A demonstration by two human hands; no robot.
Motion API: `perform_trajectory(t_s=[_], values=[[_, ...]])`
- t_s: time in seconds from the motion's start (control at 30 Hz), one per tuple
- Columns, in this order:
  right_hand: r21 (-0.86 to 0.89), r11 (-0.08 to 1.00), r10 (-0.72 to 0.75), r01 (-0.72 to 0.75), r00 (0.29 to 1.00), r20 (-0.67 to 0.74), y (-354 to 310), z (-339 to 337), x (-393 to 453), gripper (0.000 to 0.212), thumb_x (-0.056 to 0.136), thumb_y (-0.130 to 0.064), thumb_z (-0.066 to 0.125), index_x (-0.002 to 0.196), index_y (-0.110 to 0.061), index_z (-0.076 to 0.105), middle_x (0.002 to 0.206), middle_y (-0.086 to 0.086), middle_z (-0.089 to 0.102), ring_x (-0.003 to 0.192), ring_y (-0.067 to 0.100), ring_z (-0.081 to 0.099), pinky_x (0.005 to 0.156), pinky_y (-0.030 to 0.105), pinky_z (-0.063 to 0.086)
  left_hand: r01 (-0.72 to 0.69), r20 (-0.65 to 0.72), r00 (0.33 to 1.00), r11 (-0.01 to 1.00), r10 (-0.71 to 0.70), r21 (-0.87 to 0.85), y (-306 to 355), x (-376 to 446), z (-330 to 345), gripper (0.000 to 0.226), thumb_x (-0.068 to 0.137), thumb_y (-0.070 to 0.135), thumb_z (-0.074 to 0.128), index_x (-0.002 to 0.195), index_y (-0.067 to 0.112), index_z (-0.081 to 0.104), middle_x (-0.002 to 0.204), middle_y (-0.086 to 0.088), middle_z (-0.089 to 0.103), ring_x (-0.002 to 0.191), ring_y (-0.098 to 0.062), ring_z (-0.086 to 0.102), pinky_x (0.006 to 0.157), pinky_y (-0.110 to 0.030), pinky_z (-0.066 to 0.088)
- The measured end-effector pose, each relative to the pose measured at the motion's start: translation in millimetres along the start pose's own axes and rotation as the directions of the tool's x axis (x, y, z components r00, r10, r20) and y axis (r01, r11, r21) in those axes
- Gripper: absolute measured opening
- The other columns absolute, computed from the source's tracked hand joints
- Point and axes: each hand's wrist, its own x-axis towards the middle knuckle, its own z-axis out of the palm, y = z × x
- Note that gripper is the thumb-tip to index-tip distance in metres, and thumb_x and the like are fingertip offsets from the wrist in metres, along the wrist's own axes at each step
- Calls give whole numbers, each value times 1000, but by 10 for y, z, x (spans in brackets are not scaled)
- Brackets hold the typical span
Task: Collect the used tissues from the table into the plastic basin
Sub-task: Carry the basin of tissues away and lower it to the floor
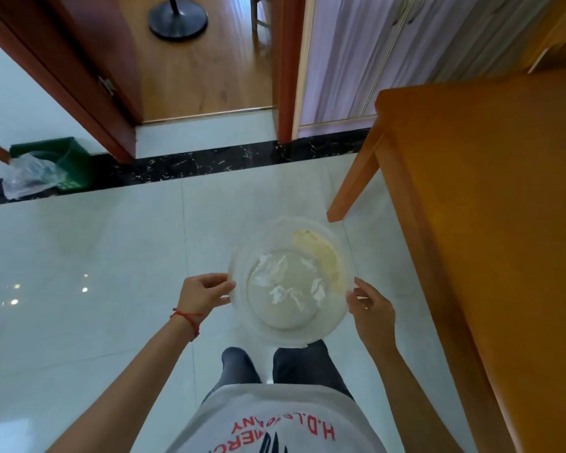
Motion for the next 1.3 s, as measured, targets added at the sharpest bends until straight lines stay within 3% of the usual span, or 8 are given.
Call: perform_trajectory(t_s=[0.2, 0.43, 0.53, 0.67, 0.8, 0.93, 1.03, 1.3], values=[[39, 994, 98, -97, 995, -11, -113, 120, 762, 28, 87, -19, 59, 114, -12, 62, 102, 6, 65, 89, 24, 63, 87, 38, 53, 22, 13, 1000, 996, -24, 86, 322, 787, 309, 28, 78, -1, 65, 105, -8, 63, 95, -15, 65, 87, -30, 62, 59, -16, 57], [61, 980, 194, -190, 978, -73, 129, 522, 1515, 29, 85, -9, 62, 114, -6, 62, 106, 16, 67, 86, 27, 64, 81, 40, 55, 69, 72, 994, 982, -83, 175, 274, 1884, 607, 31, 79, -3, 63, 108, -12, 61, 99, -18, 64, 83, -27, 60, 54, -11, 55], [57, 972, 233, -228, 965, -119, 346, 766, 1842, 28, 86, -9, 61, 114, -8, 62, 107, 16, 67, 84, 27, 63, 77, 36, 55, 95, 95, 989, 973, -118, 212, 86, 2407, 723, 35, 78, -2, 65, 110, -13, 60, 99, -19, 64, 74, -21, 61, 53, -11, 55], [34, 965, 261, -259, 952, -158, 705, 1130, 2261, 28, 86, -11, 59, 114, -12, 63, 105, 14, 68, 83, 31, 66, 78, 45, 57, 119, 95, 985, 964, -145, 238, -234, 3090, 887, 35, 77, -1, 66, 110, -12, 61, 95, -18, 64, 62, -8, 62, 53, -11, 55], [19, 960, 280, -281, 943, -178, 1125, 1468, 2696, 28, 87, -13, 58, 115, -14, 63, 104, 12, 68, 85, 31, 66, 79, 48, 57, 121, 103, 983, 957, -153, 263, -581, 3730, 1075, 37, 76, 0, 66, 111, -11, 60, 98, -19, 64, 77, -23, 60, 56, -12, 56], [3, 952, 301, -306, 934, -192, 1611, 1773, 3150, 29, 87, -13, 58, 115, -15, 63, 97, 6, 67, 83, 30, 66, 79, 50, 56, 131, 117, 978, 948, -171, 289, -969, 4289, 1295, 38, 76, 1, 67, 112, -10, 60, 108, -25, 64, 84, -26, 61, 58, -14, 56], [-32, 952, 293, -304, 936, -194, 1962, 1962, 3472, 29, 87, -12, 57, 116, -14, 63, 94, 2, 65, 84, 30, 66, 80, 52, 56, 140, 122, 976, 944, -183, 298, -1257, 4656, 1462, 38, 75, 1, 68, 111, -10, 61, 108, -24, 65, 81, -24, 62, 58, -14, 56], [-173, 951, 224, -255, 957, -182, 2718, 2288, 4050, 30, 89, -14, 54, 118, -9, 60, 108, 16, 69, 86, 34, 67, 81, 49, 56, 200, 82, 970, 945, -228, 258, -1902, 5316, 1893, 36, 72, 0, 69, 107, -8, 63, 94, -15, 64, 74, -22, 62, 64, -20, 56]])
